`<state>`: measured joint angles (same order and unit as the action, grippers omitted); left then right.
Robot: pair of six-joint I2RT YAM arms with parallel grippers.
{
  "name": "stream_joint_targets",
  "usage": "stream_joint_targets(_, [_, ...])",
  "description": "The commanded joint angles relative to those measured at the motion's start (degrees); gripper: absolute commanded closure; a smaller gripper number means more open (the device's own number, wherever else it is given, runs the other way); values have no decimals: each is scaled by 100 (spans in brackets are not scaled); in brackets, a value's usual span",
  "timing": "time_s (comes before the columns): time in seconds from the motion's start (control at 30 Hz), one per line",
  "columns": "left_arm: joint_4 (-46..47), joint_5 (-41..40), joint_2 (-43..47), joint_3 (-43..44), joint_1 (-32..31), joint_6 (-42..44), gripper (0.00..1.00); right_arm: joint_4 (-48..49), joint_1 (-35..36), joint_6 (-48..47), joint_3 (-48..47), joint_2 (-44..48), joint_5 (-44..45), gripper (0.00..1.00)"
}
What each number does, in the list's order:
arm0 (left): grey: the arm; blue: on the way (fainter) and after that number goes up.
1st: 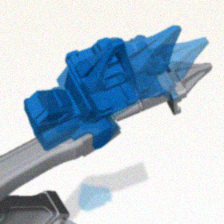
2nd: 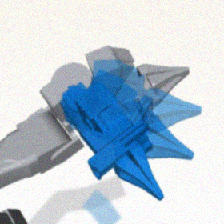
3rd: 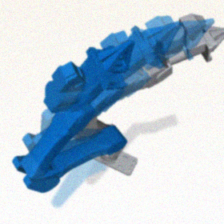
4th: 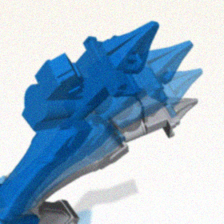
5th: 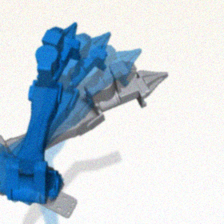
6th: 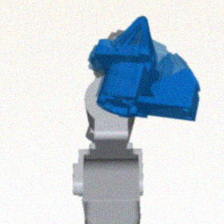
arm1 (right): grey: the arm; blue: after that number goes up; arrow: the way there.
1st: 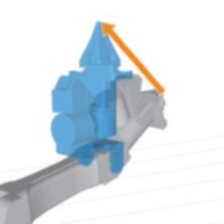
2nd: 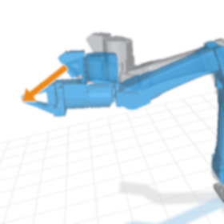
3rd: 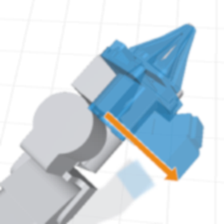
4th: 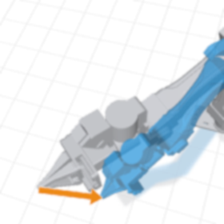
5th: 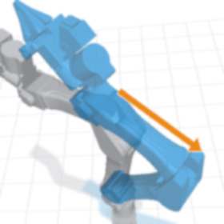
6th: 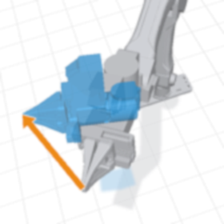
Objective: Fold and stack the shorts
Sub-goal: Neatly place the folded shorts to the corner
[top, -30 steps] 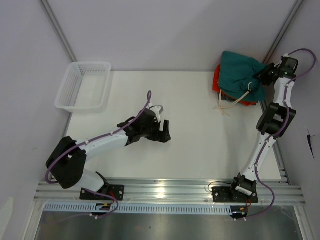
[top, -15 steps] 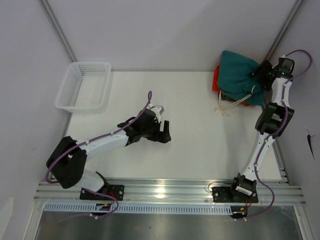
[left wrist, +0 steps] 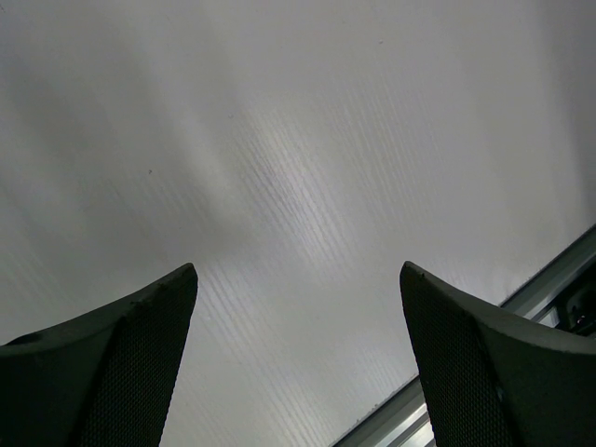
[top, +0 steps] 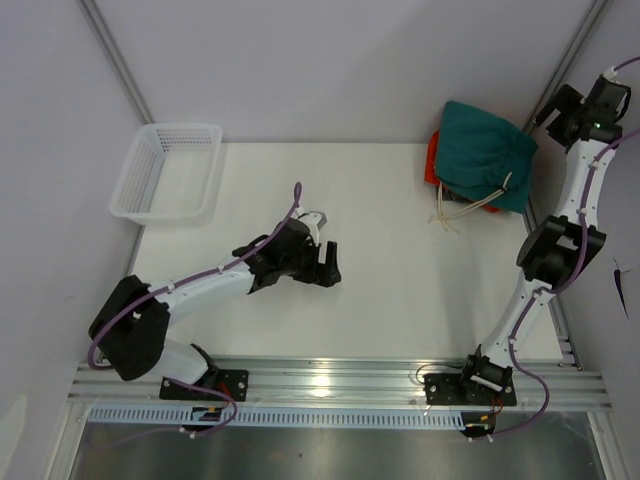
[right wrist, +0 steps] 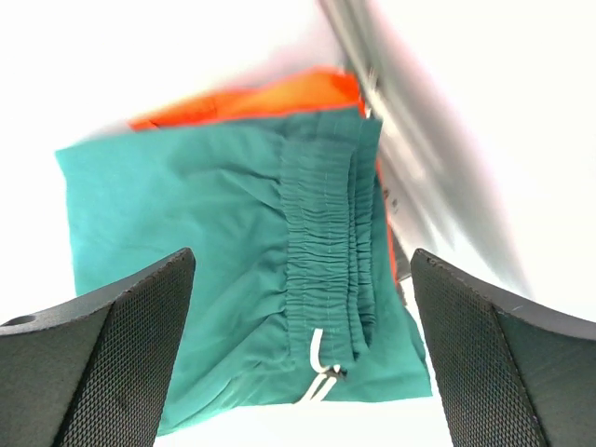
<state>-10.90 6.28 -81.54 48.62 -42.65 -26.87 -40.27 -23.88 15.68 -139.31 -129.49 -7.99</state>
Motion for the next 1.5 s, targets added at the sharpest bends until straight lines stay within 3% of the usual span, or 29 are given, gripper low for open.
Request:
stream_joint_targets(0.0, [114, 5, 296, -72, -50, 51, 9, -209, 24, -294, 26, 477, 404, 1])
stream_joint_targets(0.17, [149, -162, 585, -151, -50, 15, 7, -123, 251, -215, 946, 1099, 104, 5])
stream_joint_targets(0.3, [88, -321, 999, -204, -50, 59, 1, 1142, 708, -215, 3168, 2601, -35, 1])
stream_joint_targets(0.4, [-35, -426, 1446, -248, -50, 103, 1, 2275, 840, 179, 5554, 4372, -851, 1])
stream_joint_targets(0.5, [-167, -514, 1939, -362, -50, 86, 1, 3129, 1287, 242, 6964, 5596, -819, 0])
stream_joint_targets(0.7, [-176, -1066, 3167, -985, -41, -37, 1, 3130, 2964, 198, 8347, 6918, -458, 1])
stream_joint_targets(0.93, [166, -2034, 4898, -2136, -50, -160, 1, 3886, 4100, 383, 10299, 8562, -72, 1])
stream_joint_targets(1.17, [404, -2624, 6403, -3481, -41, 77, 1, 4229, 4523, 426, 11583, 9722, 632, 0])
stream_joint_targets(1.3, [263, -2623, 6896, -3526, -41, 244, 1, 4335, 4550, 471, 12084, 10145, 711, 0])
stream_joint_targets(1.47, [149, -2667, 7064, -3535, -41, 253, 1, 4256, 4550, 559, 12164, 9996, 983, 1])
